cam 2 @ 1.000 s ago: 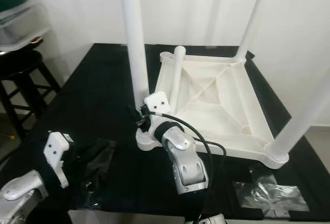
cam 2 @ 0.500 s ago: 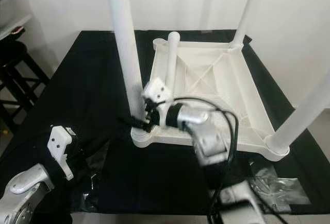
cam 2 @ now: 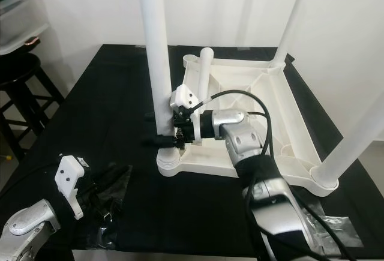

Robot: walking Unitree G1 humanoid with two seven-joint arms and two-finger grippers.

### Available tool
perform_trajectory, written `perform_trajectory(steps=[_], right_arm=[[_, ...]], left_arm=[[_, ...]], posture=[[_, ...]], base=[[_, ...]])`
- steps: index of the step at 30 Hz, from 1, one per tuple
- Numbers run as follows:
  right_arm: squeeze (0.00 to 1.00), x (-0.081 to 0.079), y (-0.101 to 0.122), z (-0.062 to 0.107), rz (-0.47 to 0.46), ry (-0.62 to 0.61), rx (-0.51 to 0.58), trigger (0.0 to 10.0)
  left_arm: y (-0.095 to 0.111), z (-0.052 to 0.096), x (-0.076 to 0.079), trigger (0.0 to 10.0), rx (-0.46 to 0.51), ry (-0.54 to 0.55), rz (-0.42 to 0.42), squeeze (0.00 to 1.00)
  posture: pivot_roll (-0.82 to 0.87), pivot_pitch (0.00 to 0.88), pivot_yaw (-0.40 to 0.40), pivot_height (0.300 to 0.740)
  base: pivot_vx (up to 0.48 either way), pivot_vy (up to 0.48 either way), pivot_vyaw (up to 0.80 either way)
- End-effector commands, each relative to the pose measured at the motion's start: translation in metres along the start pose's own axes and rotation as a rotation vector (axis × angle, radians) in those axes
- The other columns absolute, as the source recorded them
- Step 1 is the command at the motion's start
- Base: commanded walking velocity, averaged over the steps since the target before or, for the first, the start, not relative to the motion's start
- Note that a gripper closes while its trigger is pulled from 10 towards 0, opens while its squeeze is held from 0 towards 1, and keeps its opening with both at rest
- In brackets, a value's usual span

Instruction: Building children table

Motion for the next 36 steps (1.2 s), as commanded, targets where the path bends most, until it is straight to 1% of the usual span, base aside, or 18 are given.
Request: perform_trajectory(steps=[1,7,9,12,13,14,15,16,17,19,20,21,29,30,33,34,35,36], right_arm=[[0.00,-0.011,-0.007,-0.006,-0.022,0.073,0.004,0.0],[0.00,-0.011,-0.016,-0.001,-0.041,0.081,-0.006,0.0],[0.00,-0.009,-0.023,0.000,-0.053,0.009,-0.008,0.0],[0.00,-0.009,-0.023,0.000,-0.053,0.009,-0.008,0.0],[0.00,-0.007,-0.048,-0.004,-0.120,-0.184,-0.080,0.0],[0.00,-0.007,-0.048,-0.004,-0.120,-0.184,-0.080,0.0],[0.00,-0.002,-0.071,-0.008,-0.220,-0.443,-0.164,0.0],[0.00,-0.002,-0.071,-0.008,-0.220,-0.443,-0.164,0.0],[0.00,-0.025,-0.087,-0.018,-0.263,-0.538,-0.220,0.0],[0.00,-0.025,-0.087,-0.018,-0.263,-0.538,-0.220,0.0],[0.00,-0.042,-0.091,-0.024,-0.287,-0.592,-0.244,0.0],[0.00,-0.046,-0.085,-0.025,-0.282,-0.628,-0.233,0.0],[0.00,-0.036,-0.081,-0.021,-0.278,-0.649,-0.227,0.0],[0.00,-0.029,-0.081,-0.021,-0.266,-0.649,-0.236,10.0],[0.00,-0.008,-0.064,-0.017,-0.184,-0.609,-0.191,10.0],[0.42,-0.005,-0.058,-0.016,-0.166,-0.598,-0.180,10.0],[0.42,-0.005,-0.058,-0.016,-0.166,-0.598,-0.180,10.0],[0.59,-0.004,-0.054,-0.015,-0.150,-0.590,-0.170,10.0]], left_arm=[[0.000,0.003,0.003,10.0,-0.004,-0.008,-0.017,0.00],[0.000,0.004,0.004,10.0,-0.004,-0.008,-0.022,0.00],[0.001,0.003,0.004,10.0,0.003,-0.005,-0.025,0.00],[0.001,0.003,0.004,10.0,0.003,-0.005,-0.025,0.00],[0.005,0.003,0.009,10.0,0.016,-0.023,-0.033,0.00],[0.005,0.003,0.009,10.0,0.016,-0.023,-0.033,0.00],[0.006,0.003,0.015,10.0,0.013,-0.050,-0.042,0.00],[0.006,0.003,0.015,10.0,0.013,-0.050,-0.042,0.00],[0.006,0.003,0.020,10.0,0.005,-0.079,-0.049,0.00],[0.006,0.003,0.020,10.0,0.005,-0.079,-0.049,0.00],[0.005,0.003,0.023,10.0,-0.002,-0.098,-0.054,0.00],[0.005,0.003,0.025,10.0,-0.004,-0.117,-0.051,0.00],[0.006,0.001,0.030,10.0,0.013,-0.181,-0.005,0.00],[0.007,0.001,0.034,10.0,0.026,-0.224,0.048,0.00],[0.008,0.003,0.043,10.0,0.034,-0.312,0.124,0.00],[0.008,0.003,0.044,10.0,0.033,-0.322,0.128,0.00],[0.008,0.003,0.044,10.0,0.033,-0.322,0.128,0.00],[0.008,0.004,0.046,10.0,0.033,-0.332,0.131,0.00]], posture=[[0.07,0.076,0.007,0.740],[0.06,0.083,0.010,0.740],[0.05,0.087,0.008,0.740],[0.05,0.087,0.008,0.740],[0.04,0.094,0.001,0.740],[0.04,0.094,0.001,0.740],[0.04,0.098,-0.006,0.740],[0.04,0.098,-0.006,0.740],[0.03,0.106,-0.004,0.740],[0.03,0.106,-0.004,0.740],[0.03,0.106,-0.004,0.740],[0.00,0.097,0.018,0.740],[0.00,0.094,0.012,0.740],[0.00,0.088,-0.003,0.740],[0.00,0.086,-0.004,0.740],[0.00,0.086,-0.004,0.740],[0.00,0.086,-0.004,0.740],[0.00,0.083,-0.004,0.740]], base=[[0.000,0.000,0.00],[0.000,0.000,0.00],[0.000,0.000,0.00],[0.000,0.000,0.00],[0.000,0.000,0.00],[0.000,0.000,0.00],[0.000,0.000,0.00],[0.000,0.000,0.00],[0.000,0.000,0.00],[0.000,0.000,0.00],[0.000,0.000,0.00],[0.000,0.000,0.00],[0.000,0.000,0.00],[0.000,0.000,0.00],[0.000,0.000,0.00],[0.000,0.000,0.00],[0.000,0.000,0.00],[0.000,0.000,0.00]])
Point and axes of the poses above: a point about 5 cm out from each wrist's last joint towards the gripper, its own z axis pointing back from the gripper into the wrist, its own y axis along the axis of the wrist's last joint, x = y × z, the point moved 5 cm from there along -z, pointing out of the wrist towards the gripper, and after that the axes turned 7 degrees about z, right-handed, at the moved point
